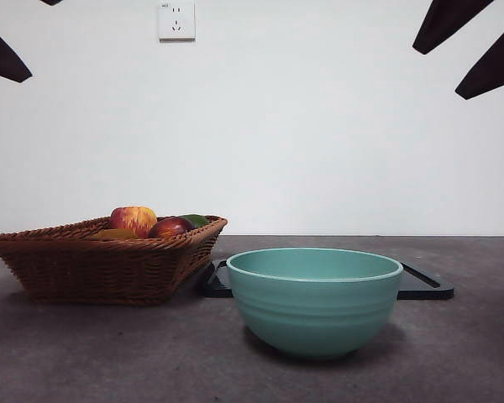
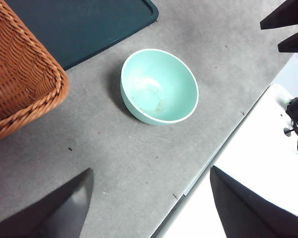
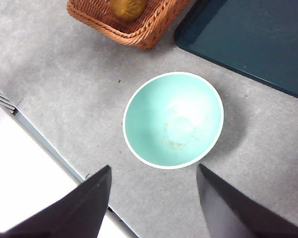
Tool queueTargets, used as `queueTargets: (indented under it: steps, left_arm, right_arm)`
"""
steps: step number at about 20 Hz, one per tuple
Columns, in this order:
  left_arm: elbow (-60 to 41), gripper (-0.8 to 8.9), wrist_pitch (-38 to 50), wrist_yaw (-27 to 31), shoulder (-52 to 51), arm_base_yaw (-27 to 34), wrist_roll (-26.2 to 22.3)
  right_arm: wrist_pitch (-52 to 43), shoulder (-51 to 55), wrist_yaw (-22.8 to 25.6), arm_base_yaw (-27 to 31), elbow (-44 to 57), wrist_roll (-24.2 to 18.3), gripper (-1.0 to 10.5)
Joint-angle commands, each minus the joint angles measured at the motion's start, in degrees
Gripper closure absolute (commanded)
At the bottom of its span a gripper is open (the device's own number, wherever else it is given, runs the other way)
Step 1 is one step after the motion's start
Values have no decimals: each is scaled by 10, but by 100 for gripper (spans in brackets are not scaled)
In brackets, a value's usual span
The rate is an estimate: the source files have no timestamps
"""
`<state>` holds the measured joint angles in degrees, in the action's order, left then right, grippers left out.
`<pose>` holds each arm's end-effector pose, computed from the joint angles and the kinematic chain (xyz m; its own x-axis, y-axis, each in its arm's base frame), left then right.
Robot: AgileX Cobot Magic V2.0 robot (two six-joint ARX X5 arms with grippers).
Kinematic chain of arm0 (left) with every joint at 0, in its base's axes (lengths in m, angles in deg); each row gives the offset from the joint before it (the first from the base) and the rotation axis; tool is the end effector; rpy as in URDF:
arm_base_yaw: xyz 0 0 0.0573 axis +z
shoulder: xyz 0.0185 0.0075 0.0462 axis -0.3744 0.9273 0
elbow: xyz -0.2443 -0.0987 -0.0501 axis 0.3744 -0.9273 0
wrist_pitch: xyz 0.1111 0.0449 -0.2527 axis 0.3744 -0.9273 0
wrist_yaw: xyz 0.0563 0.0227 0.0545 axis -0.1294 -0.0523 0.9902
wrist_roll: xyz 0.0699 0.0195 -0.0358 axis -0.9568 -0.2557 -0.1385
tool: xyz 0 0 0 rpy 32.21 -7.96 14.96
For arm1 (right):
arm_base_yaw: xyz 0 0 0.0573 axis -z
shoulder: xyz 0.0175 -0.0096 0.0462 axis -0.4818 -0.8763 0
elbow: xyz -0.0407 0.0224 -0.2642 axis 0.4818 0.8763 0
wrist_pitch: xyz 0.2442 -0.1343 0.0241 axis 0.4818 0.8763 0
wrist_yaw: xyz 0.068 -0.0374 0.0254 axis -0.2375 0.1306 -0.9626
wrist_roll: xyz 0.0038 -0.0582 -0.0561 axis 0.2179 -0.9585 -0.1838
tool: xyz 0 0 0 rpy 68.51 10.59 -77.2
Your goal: Pick up the wifruite, put it on the bowl, pick up the plate, put it on desk
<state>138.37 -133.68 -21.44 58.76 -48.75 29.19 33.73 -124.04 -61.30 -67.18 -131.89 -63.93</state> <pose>0.1629 -0.1178 0.2839 0.3309 -0.6996 -0.6333 0.7133 0.6248 -0.3175 0.1460 0.1363 0.2637 0.4187 0.6401 -0.6442 -0.5685 0.7379 0.3637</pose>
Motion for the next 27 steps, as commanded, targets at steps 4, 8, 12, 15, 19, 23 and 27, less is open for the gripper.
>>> queueTargets:
  steps: [4,8,12,15,19,23,27]
  left_arm:
    - [5,442,2,-2,3,-3,-5]
    - [5,442,2,-2,3,-3,-5]
    - [5,442,2,-2,3,-3,-5]
    - [5,612,2,-2,3,-3,-5]
    - [5,805,2,-2,3,-3,-5]
    - [5,805,2,-2,3,-3,-2]
    - [5,805,2,-2,3,-3,-2]
  right_arm:
    - [-2,-4,-1,-5,-9,-9,675]
    - [-2,-4,-1,-5,-9,-8,675]
    - [-1,-4,-1,-5,-9,-8,675]
    - [5,-4,-1,-5,-9,-9,830]
    - [6,-4,1,-5,-9,-9,941]
    - [4,-4,3,-5,-9,-8,941]
    - [4,-4,5,-5,-9,-8,941]
